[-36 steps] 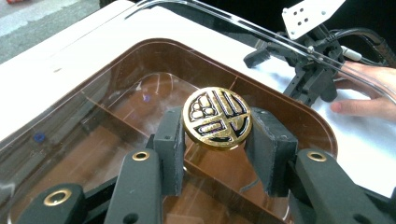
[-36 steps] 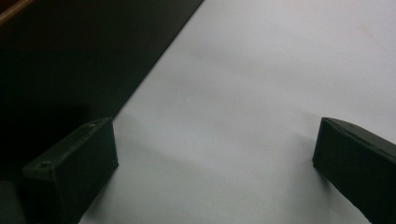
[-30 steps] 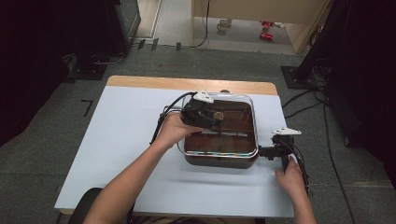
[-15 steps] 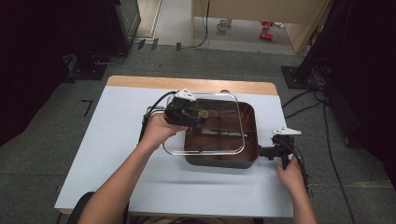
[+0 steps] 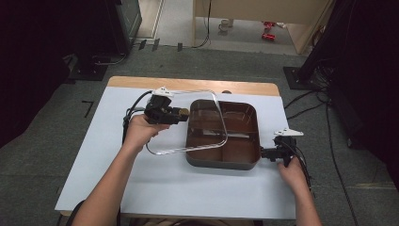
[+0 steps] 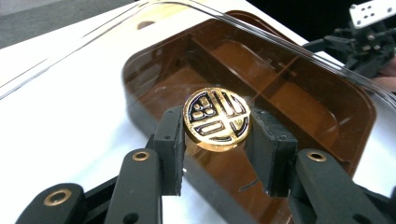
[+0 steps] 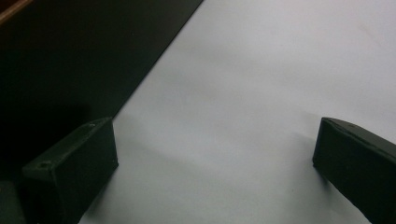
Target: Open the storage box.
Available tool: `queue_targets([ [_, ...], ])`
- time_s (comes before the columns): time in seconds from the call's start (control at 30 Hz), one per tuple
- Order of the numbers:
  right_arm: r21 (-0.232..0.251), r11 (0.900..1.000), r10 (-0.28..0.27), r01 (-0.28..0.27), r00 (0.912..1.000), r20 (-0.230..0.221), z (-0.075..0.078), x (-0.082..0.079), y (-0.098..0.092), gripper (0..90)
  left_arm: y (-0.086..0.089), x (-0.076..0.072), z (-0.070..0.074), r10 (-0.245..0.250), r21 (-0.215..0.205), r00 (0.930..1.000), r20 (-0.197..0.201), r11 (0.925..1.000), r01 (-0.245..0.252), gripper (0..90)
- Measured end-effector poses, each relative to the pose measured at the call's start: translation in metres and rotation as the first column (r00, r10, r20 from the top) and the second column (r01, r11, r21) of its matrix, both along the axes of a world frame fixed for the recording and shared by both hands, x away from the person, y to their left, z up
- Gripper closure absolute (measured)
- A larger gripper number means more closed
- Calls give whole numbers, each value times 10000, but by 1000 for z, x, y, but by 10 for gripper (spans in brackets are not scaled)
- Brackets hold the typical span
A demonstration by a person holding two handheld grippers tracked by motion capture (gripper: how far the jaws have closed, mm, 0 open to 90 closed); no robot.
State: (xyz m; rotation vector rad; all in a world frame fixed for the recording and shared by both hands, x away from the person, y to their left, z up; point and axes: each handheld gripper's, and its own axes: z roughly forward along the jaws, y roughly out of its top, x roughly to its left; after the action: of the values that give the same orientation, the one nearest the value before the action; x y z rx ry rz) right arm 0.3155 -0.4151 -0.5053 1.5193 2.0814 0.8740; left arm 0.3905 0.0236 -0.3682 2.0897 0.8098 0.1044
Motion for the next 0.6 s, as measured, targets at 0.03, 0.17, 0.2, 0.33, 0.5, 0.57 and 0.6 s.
queue_targets([
  [0.03, 0, 10000, 0, 0, 10000, 0, 0, 0, 0, 0, 4, 1, 0, 95, -21, 10000, -20, 10000, -95, 593],
  [0.17, 2, 10000, 9, -9, 10000, -10, 0, 0, 0, 0, 19, 3, -1, 449, -82, 9990, -57, 9990, -449, 592],
  [0.2, -2, 10000, 10, -10, 10000, -14, 0, 0, 0, 0, 23, 4, -1, 520, -85, 9986, -48, 9986, -521, 592],
  [0.33, -13, 10000, 11, -11, 10000, -5, 0, 0, 0, 0, 39, 5, -1, 877, -156, 9961, -104, 9960, -878, 592],
  [0.5, -6, 10000, 7, -7, 10000, -12, 0, 0, 0, 0, 59, 7, -2, 1366, -111, 9905, -126, 9905, -1368, 593],
  [0.57, -20, 10000, 28, -28, 10000, -3, 0, 0, 0, 0, 66, 8, -3, 1557, -76, 9877, -134, 9878, -1558, 593],
  [0.6, -23, 10000, 31, -31, 10000, -1, 0, 0, 0, 0, 70, 9, -4, 1663, -89, 9860, -146, 9860, -1664, 593],
])
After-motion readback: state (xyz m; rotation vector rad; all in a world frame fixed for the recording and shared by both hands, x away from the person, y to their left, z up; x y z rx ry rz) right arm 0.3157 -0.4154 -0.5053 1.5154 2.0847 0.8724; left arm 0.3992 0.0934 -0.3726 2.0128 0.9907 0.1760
